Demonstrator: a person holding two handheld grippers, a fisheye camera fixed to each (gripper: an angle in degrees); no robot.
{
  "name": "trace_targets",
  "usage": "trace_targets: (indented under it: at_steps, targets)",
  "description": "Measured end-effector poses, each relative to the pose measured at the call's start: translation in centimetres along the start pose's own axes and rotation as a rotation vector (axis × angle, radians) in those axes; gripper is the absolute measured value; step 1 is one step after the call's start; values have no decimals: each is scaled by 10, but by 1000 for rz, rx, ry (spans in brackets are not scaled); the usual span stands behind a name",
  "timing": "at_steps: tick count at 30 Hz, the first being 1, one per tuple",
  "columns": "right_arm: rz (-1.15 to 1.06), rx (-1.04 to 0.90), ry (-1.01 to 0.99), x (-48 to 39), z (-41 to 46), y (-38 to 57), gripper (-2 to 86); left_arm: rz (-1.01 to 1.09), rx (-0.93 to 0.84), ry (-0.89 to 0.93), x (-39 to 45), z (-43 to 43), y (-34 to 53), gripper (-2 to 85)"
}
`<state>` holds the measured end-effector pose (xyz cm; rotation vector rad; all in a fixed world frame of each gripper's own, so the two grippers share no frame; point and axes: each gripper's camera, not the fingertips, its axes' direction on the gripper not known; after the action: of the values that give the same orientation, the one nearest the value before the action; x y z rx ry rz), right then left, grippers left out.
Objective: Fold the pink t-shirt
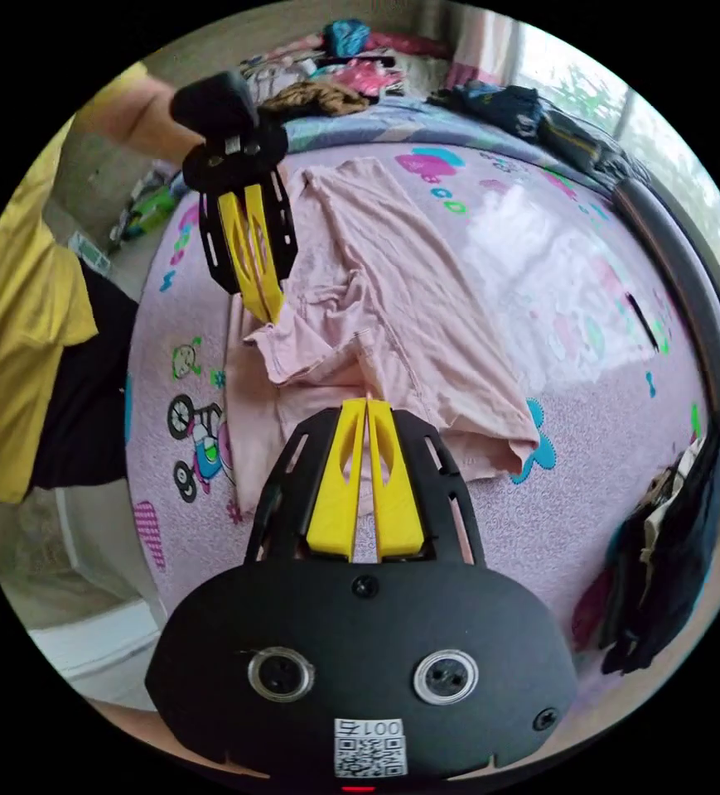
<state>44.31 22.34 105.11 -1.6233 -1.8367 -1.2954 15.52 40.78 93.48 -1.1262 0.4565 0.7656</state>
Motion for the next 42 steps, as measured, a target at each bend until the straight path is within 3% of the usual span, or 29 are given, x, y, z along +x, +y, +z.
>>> trace_targets:
  at_steps: [4,11,18,27,32,34,38,42]
  targets:
    - [130,34,-76,26,2,0,13,-351,157,128,-65,-16,29,-16]
    - [243,36,-123,50,22,-24,24,-546,145,180,-105,-8,58,-15]
    - [397,27,-145,64,42,-36,5,-891,192,221,-133,3,110,-13]
    - [422,212,-142,52,35,-64,6,-1090,378,26,-98,-58,200,-16]
    - [256,256,-265,28,55,-141,12,-1299,274,-207,-35,-101,285,-16]
    - [202,267,-314,21,68,-175,13,-1378,148,-317,-12,-109,317,-15]
    - [103,254,-423,1,103,-260,11,-1409,97,-354,-3,-107,347,-8]
    - [15,220,-353,-26,125,-326,12,-1363,96,-403,-1,-103,368,18]
